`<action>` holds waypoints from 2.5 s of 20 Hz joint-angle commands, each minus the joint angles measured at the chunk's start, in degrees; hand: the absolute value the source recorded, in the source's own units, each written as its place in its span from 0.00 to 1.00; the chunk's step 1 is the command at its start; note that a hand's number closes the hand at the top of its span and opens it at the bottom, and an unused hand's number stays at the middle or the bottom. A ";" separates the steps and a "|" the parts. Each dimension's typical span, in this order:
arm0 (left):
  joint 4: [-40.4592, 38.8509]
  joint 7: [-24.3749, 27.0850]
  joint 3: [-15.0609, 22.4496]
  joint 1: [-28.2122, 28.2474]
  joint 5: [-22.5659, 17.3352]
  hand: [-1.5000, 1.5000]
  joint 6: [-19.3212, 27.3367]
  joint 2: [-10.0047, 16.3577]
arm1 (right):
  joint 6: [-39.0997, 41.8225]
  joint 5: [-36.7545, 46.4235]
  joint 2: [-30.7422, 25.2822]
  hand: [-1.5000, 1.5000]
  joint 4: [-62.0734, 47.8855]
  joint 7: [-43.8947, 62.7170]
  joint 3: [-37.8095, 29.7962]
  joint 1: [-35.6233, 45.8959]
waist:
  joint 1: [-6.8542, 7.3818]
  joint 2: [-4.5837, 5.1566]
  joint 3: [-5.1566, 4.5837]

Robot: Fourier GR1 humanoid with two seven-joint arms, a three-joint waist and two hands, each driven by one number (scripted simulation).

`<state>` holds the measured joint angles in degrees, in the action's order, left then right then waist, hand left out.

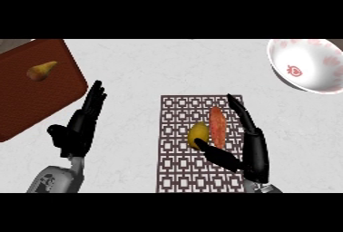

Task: Pick the sweet potato from the placemat and place it in the bowl

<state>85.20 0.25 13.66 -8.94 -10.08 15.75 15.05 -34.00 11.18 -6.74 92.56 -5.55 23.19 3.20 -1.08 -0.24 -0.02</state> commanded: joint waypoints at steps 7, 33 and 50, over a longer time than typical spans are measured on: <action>4.07 -3.70 0.02 0.89 1.31 0.50 -0.74 0.02 | 3.40 20.38 -8.53 0.00 19.54 34.33 -1.16 0.21 | 0.64 -0.08 -0.10; -4.54 -0.18 -7.01 -3.26 4.45 0.50 -7.97 -4.66 | 29.04 10.32 -3.25 0.00 9.98 45.75 -9.44 4.44 | 0.93 0.28 0.02; 3.89 -6.92 -8.39 -1.19 8.51 0.50 -9.51 -7.68 | 26.21 9.68 5.77 0.00 11.31 39.63 -9.55 -0.61 | 1.06 0.21 0.02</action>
<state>87.60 -4.70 6.29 -9.37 -1.50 7.59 7.55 -6.51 19.98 -3.44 103.87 33.85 13.03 2.59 -0.04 -0.01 0.01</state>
